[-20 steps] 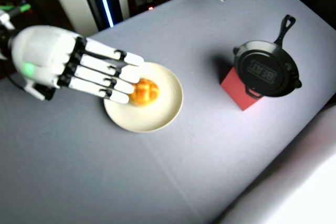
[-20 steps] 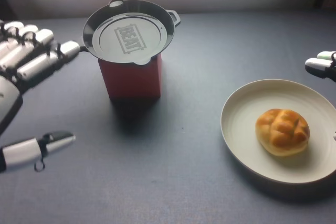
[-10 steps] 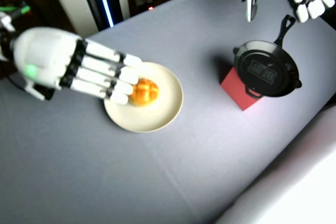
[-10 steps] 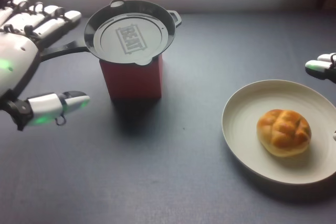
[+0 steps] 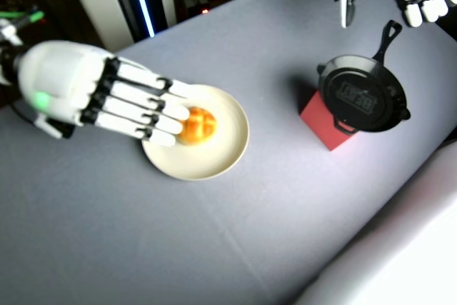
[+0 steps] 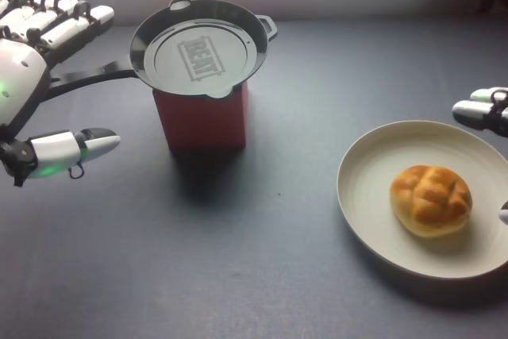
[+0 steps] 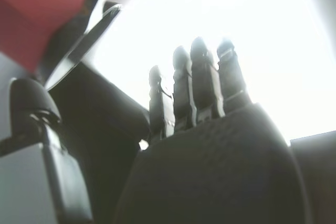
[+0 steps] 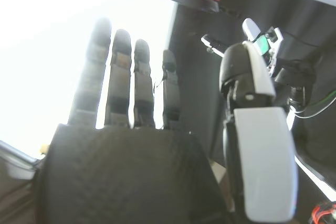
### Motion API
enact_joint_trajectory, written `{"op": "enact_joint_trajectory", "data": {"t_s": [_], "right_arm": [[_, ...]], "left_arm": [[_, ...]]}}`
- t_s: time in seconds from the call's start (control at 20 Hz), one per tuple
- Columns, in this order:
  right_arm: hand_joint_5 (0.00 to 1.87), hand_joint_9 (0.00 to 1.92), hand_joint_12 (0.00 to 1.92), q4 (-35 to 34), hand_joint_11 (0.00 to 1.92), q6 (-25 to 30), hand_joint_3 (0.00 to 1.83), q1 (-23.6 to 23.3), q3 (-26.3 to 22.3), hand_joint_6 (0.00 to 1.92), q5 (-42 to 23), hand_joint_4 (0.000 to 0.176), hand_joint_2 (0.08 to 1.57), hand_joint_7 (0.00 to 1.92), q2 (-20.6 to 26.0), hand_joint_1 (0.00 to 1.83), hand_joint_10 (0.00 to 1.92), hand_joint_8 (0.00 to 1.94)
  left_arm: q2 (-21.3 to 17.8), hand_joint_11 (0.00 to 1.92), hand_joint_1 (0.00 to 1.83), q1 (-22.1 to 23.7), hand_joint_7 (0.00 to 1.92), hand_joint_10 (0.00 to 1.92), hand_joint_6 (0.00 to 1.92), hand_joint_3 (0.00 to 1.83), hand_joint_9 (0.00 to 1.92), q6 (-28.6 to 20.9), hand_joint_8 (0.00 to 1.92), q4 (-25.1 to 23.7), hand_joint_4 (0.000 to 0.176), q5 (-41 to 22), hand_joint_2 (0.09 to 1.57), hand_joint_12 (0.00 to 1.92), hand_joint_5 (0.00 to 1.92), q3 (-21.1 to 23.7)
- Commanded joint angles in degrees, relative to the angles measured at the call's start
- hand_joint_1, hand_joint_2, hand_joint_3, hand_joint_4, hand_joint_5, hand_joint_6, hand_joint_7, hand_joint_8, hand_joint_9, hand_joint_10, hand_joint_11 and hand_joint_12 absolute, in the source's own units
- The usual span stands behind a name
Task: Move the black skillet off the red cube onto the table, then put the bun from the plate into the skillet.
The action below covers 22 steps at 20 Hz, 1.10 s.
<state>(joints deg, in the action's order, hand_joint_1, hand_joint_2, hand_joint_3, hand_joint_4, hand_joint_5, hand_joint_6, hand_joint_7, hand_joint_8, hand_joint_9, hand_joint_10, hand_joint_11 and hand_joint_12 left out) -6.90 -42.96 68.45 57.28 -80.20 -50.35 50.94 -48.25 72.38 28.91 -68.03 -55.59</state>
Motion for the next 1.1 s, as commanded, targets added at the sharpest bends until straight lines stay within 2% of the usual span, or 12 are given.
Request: {"op": "enact_joint_trajectory", "data": {"t_s": [0.0, 0.15, 0.2, 0.35, 0.45, 0.5, 0.65, 0.7, 0.75, 0.85, 0.95, 1.05], "right_arm": [[0.30, 0.37, 0.06, -1.4, 0.43, 0.4, 0.00, -0.5, 0.2, 0.00, -7.1, 0.086, 1.19, 0.32, 0.2, 0.75, 0.00, 0.00], [0.31, 0.37, 0.06, -1.4, 0.44, 0.4, 0.00, -0.5, 0.2, 0.00, -7.1, 0.070, 1.19, 0.32, 0.2, 0.74, 0.00, 0.00], [0.31, 0.38, 0.06, -1.4, 0.44, 0.4, 0.00, -0.5, 0.2, 0.00, -7.1, 0.078, 1.18, 0.33, 0.2, 0.75, 0.01, 0.00], [0.30, 0.36, 0.05, -1.4, 0.43, 0.4, 0.00, -0.5, 0.2, 0.00, -7.1, 0.086, 1.19, 0.31, 0.2, 0.75, 0.00, 0.00], [0.31, 0.37, 0.05, -1.4, 0.44, 0.4, 0.00, -0.5, 0.2, 0.00, -6.9, 0.092, 1.19, 0.31, 0.2, 0.76, 0.00, 0.00], [0.31, 0.37, 0.05, -1.4, 0.44, 0.4, 0.00, -0.5, 0.2, 0.00, -6.8, 0.092, 1.19, 0.32, 0.2, 0.76, 0.00, 0.00], [0.31, 0.38, 0.05, -1.4, 0.44, 0.4, 0.00, -0.3, 0.2, 0.00, -6.8, 0.087, 1.19, 0.33, 0.2, 0.75, 0.00, 0.00], [0.31, 0.38, 0.05, -1.4, 0.44, 0.4, 0.00, -0.3, 0.2, 0.00, -6.8, 0.095, 1.20, 0.33, 0.2, 0.76, 0.00, 0.00], [0.31, 0.38, 0.05, -1.4, 0.45, 0.4, 0.00, -0.3, 0.2, 0.00, -6.8, 0.098, 1.20, 0.33, 0.1, 0.76, 0.00, 0.00], [0.33, 0.40, 0.06, -1.4, 0.47, 0.4, 0.00, -0.2, 0.2, 0.01, -6.6, 0.079, 1.19, 0.33, 0.1, 0.76, 0.01, 0.00], [0.32, 0.39, 0.05, -1.4, 0.46, 0.4, 0.00, -0.2, 0.2, 0.00, -6.5, 0.085, 1.19, 0.33, 0.1, 0.77, 0.00, 0.00], [0.33, 0.41, 0.05, -1.4, 0.47, 0.4, 0.00, -0.1, 0.2, 0.00, -6.4, 0.083, 1.19, 0.34, 0.1, 0.76, 0.01, 0.00]], "left_arm": [[-0.3, 0.00, 0.76, 0.5, 0.24, 0.01, 0.00, 0.00, 0.17, 0.2, 0.01, -0.4, 0.147, -6.6, 0.96, 0.00, 0.26, -0.5], [-0.2, 0.00, 0.74, 0.6, 0.25, 0.02, 0.01, 0.00, 0.22, 0.4, 0.00, 0.1, 0.137, -6.2, 0.96, 0.00, 0.26, -0.7], [-0.1, 0.00, 0.78, 0.7, 0.24, 0.01, 0.01, 0.00, 0.19, 0.4, 0.00, 0.3, 0.121, -5.9, 0.96, 0.00, 0.27, -1.0], [0.4, 0.07, 0.87, 1.4, 0.22, 0.00, 0.01, 0.01, 0.17, 0.5, 0.00, 1.4, 0.130, -4.3, 0.98, 0.04, 0.29, -2.1], [1.1, 0.08, 0.85, 2.3, 0.21, 0.00, 0.00, 0.01, 0.16, 0.8, 0.00, 2.5, 0.102, -2.3, 1.00, 0.05, 0.28, -3.5], [1.6, 0.09, 0.84, 2.9, 0.22, 0.00, 0.00, 0.01, 0.16, 1.2, 0.00, 3.1, 0.101, -0.8, 1.00, 0.05, 0.27, -4.3], [3.3, 0.11, 0.85, 5.1, 0.23, 0.01, 0.00, 0.00, 0.18, 2.4, 0.00, 4.9, 0.122, 3.2, 0.99, 0.08, 0.28, -7.0], [3.8, 0.02, 0.84, 5.8, 0.24, 0.01, 0.00, 0.00, 0.20, 2.5, 0.00, 5.4, 0.130, 4.5, 1.00, 0.43, 0.28, -7.9], [4.3, 0.00, 0.84, 6.4, 0.25, 0.01, 0.00, 0.00, 0.21, 2.5, 0.00, 5.8, 0.145, 5.7, 0.99, 0.57, 0.28, -8.8], [5.3, 0.00, 0.89, 7.5, 0.26, 0.00, 0.00, 0.00, 0.21, 2.6, 0.00, 6.7, 0.141, 8.0, 1.00, 0.52, 0.29, -10.5], [6.1, 0.00, 0.92, 8.4, 0.31, 0.01, 0.01, 0.00, 0.27, 2.7, 0.01, 7.4, 0.123, 10.2, 1.01, 0.50, 0.36, -12.0], [7.1, 0.00, 0.96, 9.3, 0.44, 0.02, 0.00, 0.00, 0.44, 3.6, 0.00, 8.6, 0.069, 12.9, 1.03, 0.82, 0.49, -13.7]]}}
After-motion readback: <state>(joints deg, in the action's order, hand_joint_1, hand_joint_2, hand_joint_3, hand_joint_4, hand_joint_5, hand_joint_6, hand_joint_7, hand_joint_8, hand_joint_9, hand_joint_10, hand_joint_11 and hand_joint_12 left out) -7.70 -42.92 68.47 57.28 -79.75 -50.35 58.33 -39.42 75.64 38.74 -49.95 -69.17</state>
